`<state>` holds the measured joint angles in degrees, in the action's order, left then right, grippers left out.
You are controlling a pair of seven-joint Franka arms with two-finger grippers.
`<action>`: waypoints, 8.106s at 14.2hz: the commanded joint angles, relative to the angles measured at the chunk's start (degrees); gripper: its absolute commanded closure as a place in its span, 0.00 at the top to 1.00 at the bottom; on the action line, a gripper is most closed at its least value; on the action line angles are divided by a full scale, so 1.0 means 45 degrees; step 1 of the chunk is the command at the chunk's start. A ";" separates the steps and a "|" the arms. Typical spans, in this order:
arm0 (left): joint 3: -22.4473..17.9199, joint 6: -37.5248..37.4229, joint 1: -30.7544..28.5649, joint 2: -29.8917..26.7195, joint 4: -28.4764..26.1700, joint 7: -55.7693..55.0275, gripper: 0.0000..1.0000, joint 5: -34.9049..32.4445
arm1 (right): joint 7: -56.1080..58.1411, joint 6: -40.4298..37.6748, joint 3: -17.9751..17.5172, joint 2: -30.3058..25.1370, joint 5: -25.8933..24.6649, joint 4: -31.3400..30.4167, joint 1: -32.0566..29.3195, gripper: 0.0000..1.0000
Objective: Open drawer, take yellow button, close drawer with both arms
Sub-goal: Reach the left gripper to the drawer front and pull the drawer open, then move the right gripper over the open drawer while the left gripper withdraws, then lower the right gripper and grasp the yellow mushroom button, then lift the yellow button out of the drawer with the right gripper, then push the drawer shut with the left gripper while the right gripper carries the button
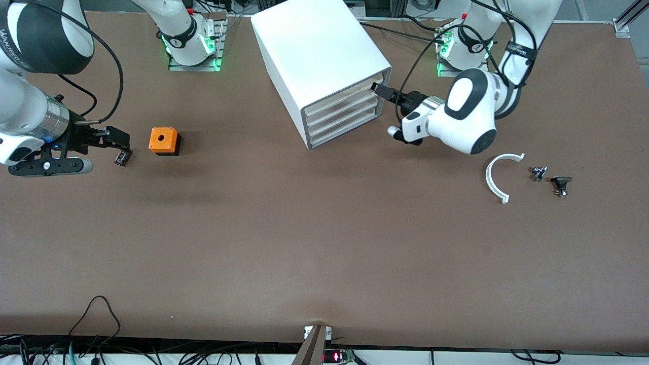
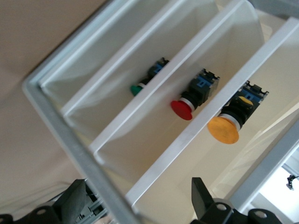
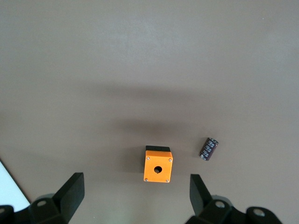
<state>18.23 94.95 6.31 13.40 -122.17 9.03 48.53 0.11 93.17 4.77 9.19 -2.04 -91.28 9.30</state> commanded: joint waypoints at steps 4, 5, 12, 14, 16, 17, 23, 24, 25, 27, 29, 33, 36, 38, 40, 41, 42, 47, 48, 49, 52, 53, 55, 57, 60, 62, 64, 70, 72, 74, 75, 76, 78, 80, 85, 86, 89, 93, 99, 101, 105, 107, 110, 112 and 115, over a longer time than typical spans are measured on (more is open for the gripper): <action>0.1122 0.1184 -0.0074 -0.0223 -0.0859 0.0611 0.77 0.0777 | -0.0006 0.0097 0.0015 0.0203 0.0024 0.0089 0.0023 1.00; 0.1279 0.1340 -0.0074 -0.0223 -0.0937 0.0611 0.63 0.0796 | -0.0005 0.0097 -0.0005 0.0261 0.0024 0.0089 0.0023 1.00; 0.1359 0.1927 -0.0192 -0.0165 -0.0899 0.0650 0.00 0.0601 | 0.0132 0.0116 0.0015 0.0340 0.0276 0.0382 0.0023 1.00; 0.0990 0.2994 -0.0289 -0.0261 -0.0704 0.0669 0.00 0.0466 | 0.0132 0.0252 0.0015 0.0340 0.0336 0.0382 0.0043 1.00; 0.0287 0.3644 -0.0348 -0.0243 -0.0217 0.0998 0.00 -0.0235 | 0.0151 0.0351 0.0015 0.0340 0.0336 0.0382 0.0062 1.00; -0.0102 0.3704 -0.0348 -0.0185 -0.0022 0.1117 0.00 -0.0355 | 0.0151 0.0351 0.0015 0.0359 0.0336 0.0382 0.0101 1.00; -0.1063 0.3783 -0.0348 -0.0204 0.0586 0.1060 0.00 -0.0375 | 0.0597 0.0702 -0.0005 0.0748 0.1039 0.0713 0.0121 1.00; -0.1083 0.3783 -0.0367 -0.0204 0.0586 0.1040 0.15 -0.0375 | 0.1064 0.0857 -0.0101 0.0944 0.1059 0.0946 0.0179 1.00; -0.1083 0.3783 -0.0367 -0.0204 0.0586 0.1060 0.78 -0.0375 | 0.1417 0.1168 -0.0296 0.1139 0.1136 0.1258 0.0199 1.00; -0.1200 0.3783 -0.0387 -0.0282 0.0585 0.1157 1.00 -0.0356 | 0.2042 0.1502 -0.0803 0.1510 0.1137 0.1785 0.0277 1.00; -0.1220 0.3918 -0.0387 -0.0359 0.0702 0.1197 1.00 -0.0395 | 0.2260 0.1717 -0.1543 0.1823 0.1486 0.2333 0.0277 1.00; -0.1764 0.4583 -0.0406 -0.0692 0.1499 0.1197 1.00 -0.2047 | 0.2280 0.2264 -0.4040 0.2759 0.1820 0.3544 0.0297 1.00; -0.3499 0.4564 -0.0426 -0.1939 0.1621 0.1216 1.00 -0.2973 | 0.2435 0.2633 -0.5648 0.3560 0.1762 0.4248 0.1093 1.00; -0.3699 0.4293 -0.0426 -0.2562 0.1601 0.1177 1.00 -0.3089 | 0.3466 0.3258 -0.5669 0.3834 0.1627 0.4250 0.2360 1.00; -0.4652 0.3455 -0.0426 -0.3345 0.1853 0.1177 1.00 -0.4624 | 0.4598 0.4329 -0.5649 0.4224 0.0382 0.4250 0.3612 1.00; -0.4831 0.2639 -0.0445 -0.3541 0.2339 0.1177 1.00 -0.5387 | 0.5378 0.5012 -0.5630 0.4478 -0.0108 0.4250 0.4139 1.00; -0.5220 0.1625 -0.0465 -0.3582 0.3136 0.1158 1.00 -0.6304 | 0.6314 0.5483 -0.5630 0.4751 -0.0152 0.4250 0.4376 1.00; -0.5693 -0.1041 -0.0446 -0.3700 0.5038 0.1099 1.00 -0.9980 | 0.7805 0.5546 -0.5610 0.4968 -0.0872 0.3900 0.5334 1.00; -0.5615 -0.1061 -0.0407 -0.3700 0.5077 0.1060 1.00 -1.0197 | 0.8059 0.5546 -0.5610 0.5143 -0.1203 0.3821 0.5529 1.00; -0.5595 -0.1042 -0.0290 -0.3700 0.5078 0.1040 1.00 -1.0354 | 0.8119 0.5546 -0.5610 0.5299 -0.1632 0.3820 0.5724 1.00; -0.5282 -0.0749 -0.0250 -0.3583 0.5078 0.0690 1.00 -1.0980 | 0.8217 0.5526 -0.5610 0.5535 -0.2359 0.3683 0.5902 1.00; -0.5243 -0.0749 -0.0250 -0.3467 0.5078 0.0457 1.00 -1.1000 | 0.8198 0.5488 -0.5610 0.5555 -0.2340 0.3664 0.5999 1.00; -0.5243 -0.0729 -0.0328 -0.3387 0.5078 0.0220 1.00 -1.1000 | 0.8218 0.5041 -0.5610 0.5555 -0.2320 0.3605 0.6097 1.00; -0.5243 -0.0729 -0.0328 -0.3407 0.5175 0.0200 1.00 -1.0961 | 0.8373 0.4319 -0.5610 0.5555 -0.2242 0.3605 0.6117 1.00; -0.5282 -0.0729 -0.0367 -0.3368 0.5292 0.0297 1.00 -1.0845 | 0.8647 0.3789 -0.5630 0.5555 -0.2203 0.3605 0.6156 1.00; -0.5282 -0.0729 -0.0406 -0.3329 0.5429 0.0298 1.00 -1.0805 | 0.8589 0.3865 -0.5630 0.5574 -0.2203 0.3605 0.6273 1.00; -0.5282 -0.0768 -0.0406 -0.3329 0.5449 0.0259 1.00 -1.0805 | 0.8472 0.3944 -0.5630 0.5769 -0.2203 0.3605 0.6312 1.00; -0.5282 -0.0807 -0.0406 -0.3251 0.5644 0.0259 1.00 -1.0805 | 0.8354 0.4256 -0.5610 0.6102 -0.2223 0.3625 0.6645 0.87; -0.5282 -0.0807 -0.0406 -0.3251 0.5644 0.0278 1.00 -1.0805 | 0.8374 0.4315 -0.5610 0.6102 -0.2242 0.3625 0.6644 0.67; -0.5282 -0.0807 -0.0406 -0.3251 0.5664 0.0298 1.00 -1.0805 | 0.8451 0.4568 -0.5610 0.6102 -0.2339 0.3625 0.6644 0.51; -0.5282 -0.0807 -0.0406 -0.3251 0.5664 0.0298 1.00 -1.0805 | 0.8452 0.4608 -0.5610 0.6102 -0.2340 0.3625 0.6644 0.45; -0.5282 -0.0807 -0.0406 -0.3251 0.5664 0.0298 1.00 -1.0805 | 0.8355 0.4608 -0.5610 0.6082 -0.2320 0.3625 0.6664 0.42; -0.5282 -0.0768 -0.0426 -0.3193 0.5664 0.0414 1.00 -1.0669 | 0.8315 0.4608 -0.5610 0.6044 -0.2281 0.3663 0.6664 0.39; -0.5360 -0.0827 -0.0445 -0.3017 0.5839 0.0415 1.00 -1.0474 | 0.8335 0.4589 -0.5436 0.5810 -0.2281 0.3702 0.6664 0.36; -0.5360 -0.0827 -0.0426 -0.2958 0.5859 0.0396 1.00 -1.0473 | 0.7379 0.4530 -0.4384 0.4464 -0.2262 0.3703 0.6547 0.36; -0.5360 -0.0827 -0.0426 -0.2900 0.5859 0.0396 1.00 -1.0473 | 0.7281 0.4608 -0.4012 0.4229 -0.2242 0.3683 0.6450 0.36; -0.5205 -0.0982 -0.0232 -0.2666 0.6073 0.0240 1.00 -1.0667 | 0.5959 0.4628 -0.3892 0.3740 -0.2242 0.3586 0.5612 0.36; -0.4894 -0.0867 -0.0057 -0.2957 0.5608 -0.0400 1.00 -1.0610 | 0.3674 0.4667 -0.3191 0.3466 -0.2242 0.3119 0.5004 0.36; -0.3996 0.2312 0.1312 -0.2608 0.3147 -0.4969 1.00 -0.9676 | 0.0368 0.4706 -0.1784 0.3231 -0.2203 0.1167 0.4224 0.37; -0.3294 0.3542 0.1332 -0.2062 0.2697 -0.6258 1.00 -0.9536 | -0.0546 0.4725 -0.1355 0.3192 -0.2106 0.0561 0.3931 0.37; -0.1653 0.6509 0.1351 -0.1805 0.0981 -0.8507 1.00 -0.9555 | -0.2502 0.4725 -0.0749 0.3172 -0.0311 -0.0377 0.2956 0.37; -0.1008 0.8034 0.1351 -0.1747 -0.0015 -0.9637 1.00 -0.9555 | -0.2543 0.5035 -0.0688 0.3211 -0.0152 -0.0904 0.2351 0.37; -0.0109 0.8899 0.1507 -0.1649 -0.0683 -1.1491 1.00 -0.9555 | -0.2331 0.5757 -0.0688 0.3289 -0.0210 -0.2015 0.1394 0.37; 0.0593 0.8900 0.1546 -0.1668 -0.0839 -1.2607 1.00 -0.9535 | -0.2329 0.6382 -0.0669 0.3347 -0.0191 -0.2798 0.1041 0.38; 0.1628 0.8900 0.1664 -0.1668 -0.1171 -1.3919 1.00 -0.9497 | -0.0251 0.9343 -0.0688 0.3756 -0.0328 -0.4359 -0.0208 0.38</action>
<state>23.02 134.42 13.45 7.04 -125.45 -50.68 4.83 -7.46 127.01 2.46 26.25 -3.63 -105.49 12.01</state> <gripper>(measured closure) 0.000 0.586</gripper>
